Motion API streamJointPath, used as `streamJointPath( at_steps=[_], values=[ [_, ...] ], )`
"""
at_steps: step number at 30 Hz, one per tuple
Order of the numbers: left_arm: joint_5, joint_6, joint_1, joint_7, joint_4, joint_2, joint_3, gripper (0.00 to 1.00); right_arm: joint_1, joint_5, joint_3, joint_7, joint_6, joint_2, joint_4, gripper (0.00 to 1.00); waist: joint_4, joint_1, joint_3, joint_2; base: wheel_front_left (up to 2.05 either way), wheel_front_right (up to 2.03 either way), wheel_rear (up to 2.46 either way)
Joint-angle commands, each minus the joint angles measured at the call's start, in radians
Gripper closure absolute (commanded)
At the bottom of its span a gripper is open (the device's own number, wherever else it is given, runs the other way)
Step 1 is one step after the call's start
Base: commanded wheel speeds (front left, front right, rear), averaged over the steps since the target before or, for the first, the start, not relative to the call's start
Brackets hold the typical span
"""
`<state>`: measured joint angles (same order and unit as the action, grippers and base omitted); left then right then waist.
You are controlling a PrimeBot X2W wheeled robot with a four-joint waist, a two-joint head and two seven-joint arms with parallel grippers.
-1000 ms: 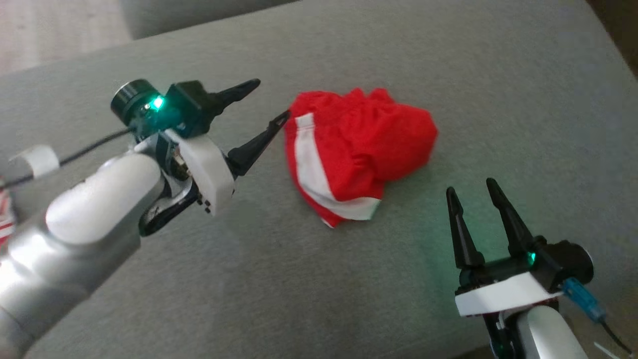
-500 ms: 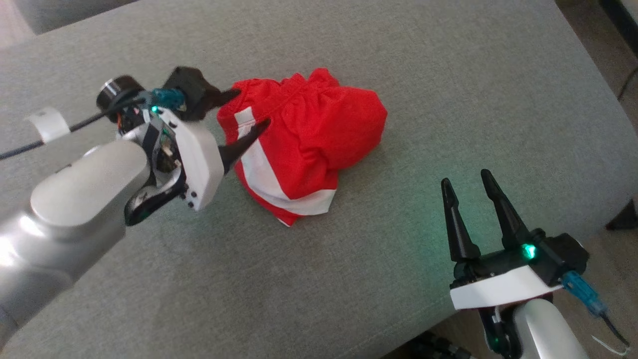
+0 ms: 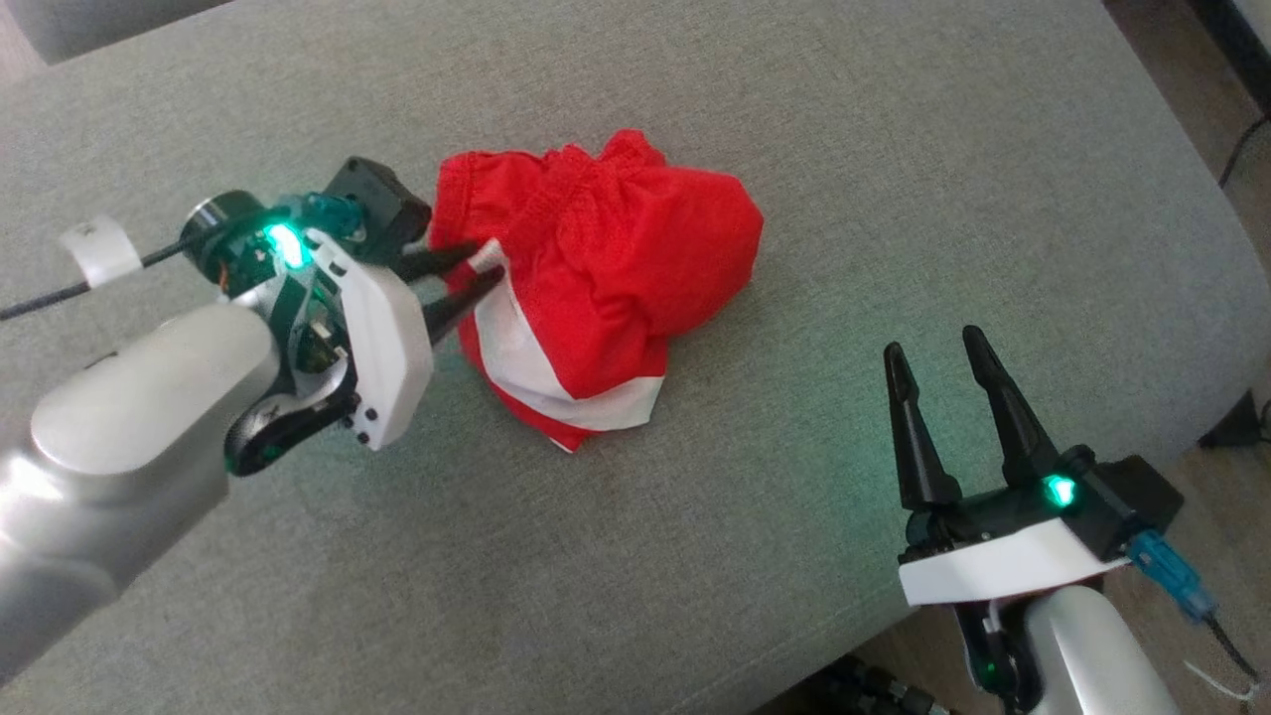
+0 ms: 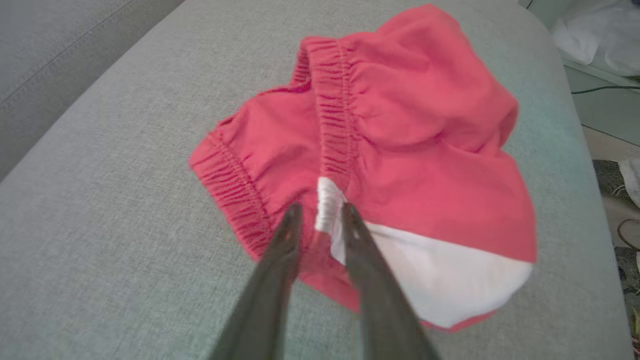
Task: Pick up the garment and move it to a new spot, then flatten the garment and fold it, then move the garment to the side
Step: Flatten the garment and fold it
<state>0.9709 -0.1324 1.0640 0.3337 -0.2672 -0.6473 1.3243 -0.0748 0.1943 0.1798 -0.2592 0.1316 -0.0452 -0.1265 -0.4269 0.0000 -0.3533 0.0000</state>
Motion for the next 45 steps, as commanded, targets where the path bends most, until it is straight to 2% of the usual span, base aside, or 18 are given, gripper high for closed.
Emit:
streamJointPath(
  at_steps=[1, 2, 7, 10, 20, 23, 27, 33, 35, 40, 45],
  values=[
    [0.005, 0.002, 0.027, 0.005, 0.032, -0.031, -0.044, 0.93, -0.018, 0.011, 0.018, -0.003, -0.001, -0.005, 0.026, 0.00, 0.001, 0.0000, 0.000, 0.0000, 0.00, 0.00, 0.00],
    [0.009, 0.002, 0.025, 0.011, 0.041, -0.033, -0.044, 1.00, -0.019, 0.012, 0.019, -0.003, -0.001, -0.005, 0.026, 0.00, 0.001, 0.0000, 0.001, 0.0000, 0.00, 0.00, 0.00],
    [0.021, 0.002, 0.014, 0.041, 0.086, -0.043, -0.044, 1.00, -0.023, 0.014, 0.021, -0.003, -0.001, -0.005, 0.022, 0.00, -0.002, 0.0000, 0.011, 0.0000, 0.00, 0.00, 0.00],
    [0.080, 0.002, 0.023, -0.002, 0.114, -0.030, -0.044, 1.00, -0.019, 0.010, 0.018, -0.003, -0.001, -0.005, 0.017, 0.00, -0.002, 0.0000, 0.030, 0.0000, 0.00, 0.00, 0.00],
    [0.334, 0.002, 0.182, -0.179, 0.183, 0.112, -0.053, 1.00, 0.013, 0.008, 0.026, -0.003, -0.001, -0.005, -0.005, 0.00, -0.013, 0.0000, 0.156, 0.0000, 0.00, 0.00, 0.00],
    [0.376, 0.002, 0.239, -0.233, 0.171, 0.147, -0.067, 1.00, 0.027, 0.005, 0.036, -0.003, -0.001, -0.005, -0.012, 0.00, -0.022, 0.0000, 0.212, 0.0000, 0.00, 0.00, 0.00],
    [0.406, 0.002, 0.291, -0.295, 0.118, 0.168, -0.084, 1.00, 0.058, 0.000, 0.035, -0.003, -0.001, -0.005, -0.019, 0.00, -0.020, 0.0000, 0.283, 0.0000, 0.00, 0.00, 0.00],
    [0.438, 0.002, 0.264, -0.304, 0.105, 0.129, -0.070, 1.00, 0.087, 0.001, 0.035, -0.003, -0.001, -0.005, -0.017, 0.00, 0.005, 0.0000, 0.315, 0.0000, 0.00, 0.00, 0.00],
    [0.428, 0.002, 0.214, -0.304, 0.118, 0.093, -0.059, 1.00, 0.091, 0.006, 0.030, -0.003, -0.001, -0.005, -0.015, 0.00, 0.022, 0.0000, 0.309, 0.0000, 0.00, 0.00, 0.00],
    [0.353, 0.002, 0.058, -0.336, 0.124, 0.024, -0.047, 1.00, 0.095, 0.016, 0.023, -0.003, -0.001, -0.005, -0.040, 0.00, 0.086, 0.0000, 0.258, 0.0000, 0.00, 0.00, 0.00],
    [0.244, 0.002, 0.007, -0.432, 0.036, 0.029, -0.045, 1.00, 0.077, -0.004, 0.087, -0.003, -0.001, -0.005, -0.117, 0.00, 0.148, 0.0000, 0.202, 0.0000, 0.00, 0.00, 0.00]
  ],
)
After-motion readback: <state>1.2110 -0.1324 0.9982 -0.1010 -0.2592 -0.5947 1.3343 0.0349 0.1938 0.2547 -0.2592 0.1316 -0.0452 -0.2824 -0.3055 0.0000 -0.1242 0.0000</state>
